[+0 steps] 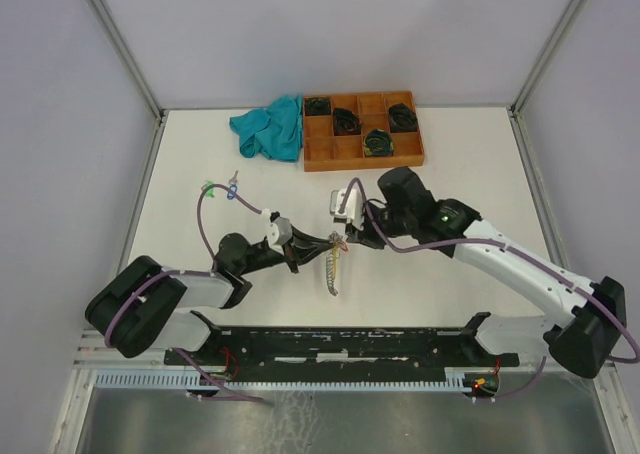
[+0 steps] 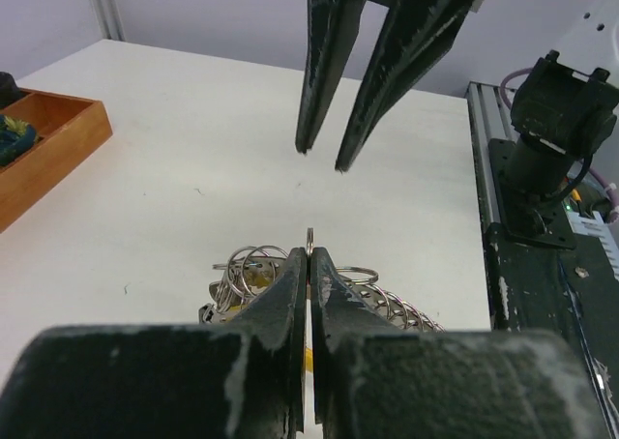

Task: Put the keys on the keyring

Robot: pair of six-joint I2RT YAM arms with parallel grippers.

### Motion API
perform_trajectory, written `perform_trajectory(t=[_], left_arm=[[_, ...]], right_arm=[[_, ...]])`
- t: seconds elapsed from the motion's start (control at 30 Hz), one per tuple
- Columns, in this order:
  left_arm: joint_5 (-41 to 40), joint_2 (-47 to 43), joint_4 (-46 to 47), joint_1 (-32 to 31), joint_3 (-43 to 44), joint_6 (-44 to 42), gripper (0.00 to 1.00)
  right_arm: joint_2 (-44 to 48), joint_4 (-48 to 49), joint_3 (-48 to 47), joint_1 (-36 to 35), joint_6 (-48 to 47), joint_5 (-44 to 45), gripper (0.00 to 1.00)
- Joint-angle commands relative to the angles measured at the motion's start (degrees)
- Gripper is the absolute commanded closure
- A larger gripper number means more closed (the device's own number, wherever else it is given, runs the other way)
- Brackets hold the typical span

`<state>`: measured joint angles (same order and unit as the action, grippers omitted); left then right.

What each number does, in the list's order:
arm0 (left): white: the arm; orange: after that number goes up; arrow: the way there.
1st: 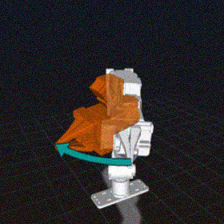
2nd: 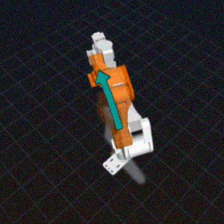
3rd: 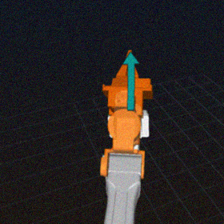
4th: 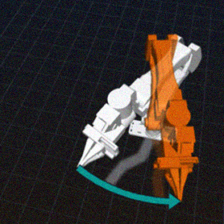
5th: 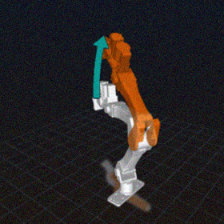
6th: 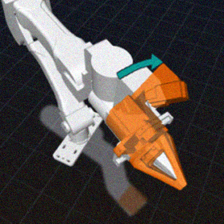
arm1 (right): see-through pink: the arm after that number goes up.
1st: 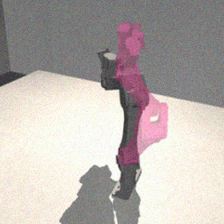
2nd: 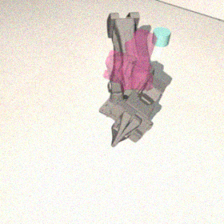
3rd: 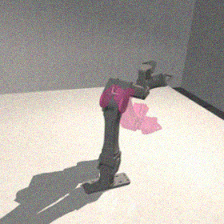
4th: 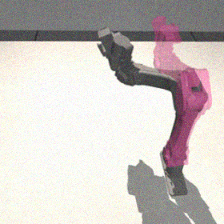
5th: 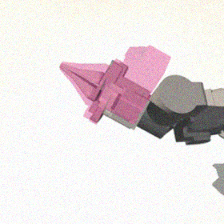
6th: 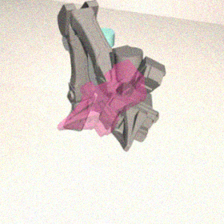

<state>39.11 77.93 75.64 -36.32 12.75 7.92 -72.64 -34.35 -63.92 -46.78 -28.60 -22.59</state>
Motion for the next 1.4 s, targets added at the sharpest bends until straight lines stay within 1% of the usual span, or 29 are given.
perform_trajectory(t=[0.0,0.07,0.13,0.2,0.3,0.4,0.67,0.93,1.1,1.37], left_arm=[[-3.97,-1.45,14.39,0.66,-1.08,4.79,0.97],[-4.36,-1.39,16.88,0.65,-1.32,5.91,0.97],[-4.56,-1.70,17.68,0.77,-1.17,6.32,0.97],[-4.51,-2.10,18.21,0.77,-0.98,6.69,0.97],[-4.10,-2.42,18.97,0.72,-0.65,6.99,0.97],[-4.21,-2.60,19.88,0.78,-0.54,7.15,0.97],[-2.18,-2.61,20.33,0.72,-0.01,7.59,0.97],[-0.82,-3.34,20.56,0.72,-0.03,7.81,0.97],[-0.58,-3.79,20.56,0.72,-0.01,7.81,0.97],[2.01,-3.67,20.52,0.70,0.90,8.65,0.97]], right_arm=[[6.40,17.12,6.65,5.53,7.05,-9.97,0.72],[7.67,22.41,9.78,6.92,9.24,-12.64,0.72],[7.61,24.74,11.20,7.14,10.39,-14.27,0.72],[7.43,26.88,12.81,7.22,11.25,-13.93,0.72],[8.16,33.55,16.17,7.36,13.56,-12.41,0.72],[9.11,38.50,18.55,7.49,14.31,-14.20,0.71],[7.77,44.49,20.49,8.19,15.66,-19.94,0.71],[6.42,44.84,19.98,8.29,15.77,-22.76,0.71],[5.46,43.27,19.24,8.24,14.98,-24.45,0.71],[4.45,42.88,18.19,8.28,14.63,-26.73,0.76]])
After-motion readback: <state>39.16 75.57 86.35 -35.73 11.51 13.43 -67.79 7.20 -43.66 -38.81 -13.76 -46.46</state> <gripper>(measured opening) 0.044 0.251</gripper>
